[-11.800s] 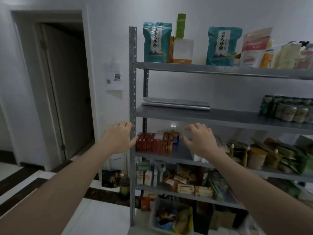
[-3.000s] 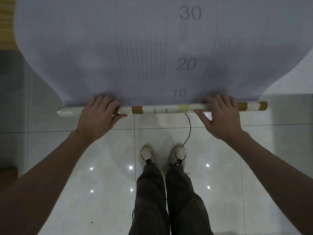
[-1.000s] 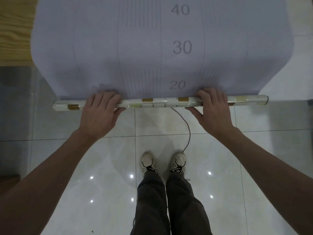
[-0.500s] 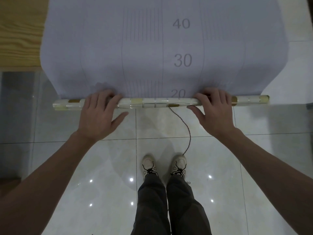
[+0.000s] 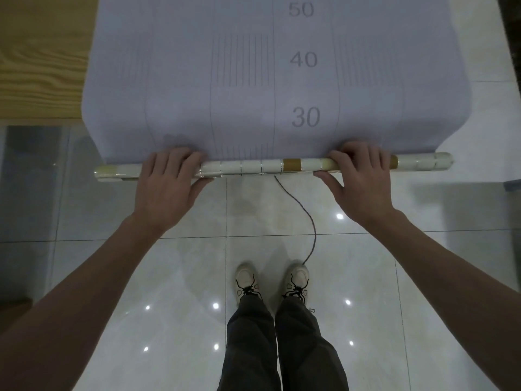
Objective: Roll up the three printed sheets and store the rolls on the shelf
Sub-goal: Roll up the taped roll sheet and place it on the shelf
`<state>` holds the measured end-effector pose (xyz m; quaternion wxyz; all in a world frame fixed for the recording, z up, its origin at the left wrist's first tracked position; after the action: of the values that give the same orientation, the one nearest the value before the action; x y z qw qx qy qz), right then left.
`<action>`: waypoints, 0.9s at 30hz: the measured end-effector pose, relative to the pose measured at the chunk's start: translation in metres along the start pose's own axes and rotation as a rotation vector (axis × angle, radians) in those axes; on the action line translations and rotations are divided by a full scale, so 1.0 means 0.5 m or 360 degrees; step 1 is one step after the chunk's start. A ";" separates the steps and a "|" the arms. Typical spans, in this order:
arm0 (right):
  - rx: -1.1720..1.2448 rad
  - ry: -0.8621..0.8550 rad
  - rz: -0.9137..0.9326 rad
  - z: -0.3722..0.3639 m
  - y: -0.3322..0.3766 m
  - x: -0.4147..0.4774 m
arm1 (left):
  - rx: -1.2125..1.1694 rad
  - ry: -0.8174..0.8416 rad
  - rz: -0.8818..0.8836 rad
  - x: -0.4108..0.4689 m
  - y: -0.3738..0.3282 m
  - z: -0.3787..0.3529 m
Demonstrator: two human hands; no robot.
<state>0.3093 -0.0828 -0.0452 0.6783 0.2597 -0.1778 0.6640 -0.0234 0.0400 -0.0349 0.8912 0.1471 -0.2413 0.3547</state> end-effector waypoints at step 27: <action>0.0013 -0.0142 -0.0032 0.040 -0.020 0.055 | 0.0131 -0.0036 0.0064 0.041 0.012 0.023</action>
<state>0.3230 -0.0722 -0.0143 0.6753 0.2935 -0.2024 0.6456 -0.0182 0.0506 -0.0137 0.8744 0.1828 -0.2393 0.3804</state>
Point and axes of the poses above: each hand's wrist, its own x-axis towards the middle knuckle, its own z-axis out of the back of the hand, y = z × x, the point moved 2 cm from there along x, towards the middle knuckle, and after that the axes turned 6 degrees about -y, right-handed, at the moved point
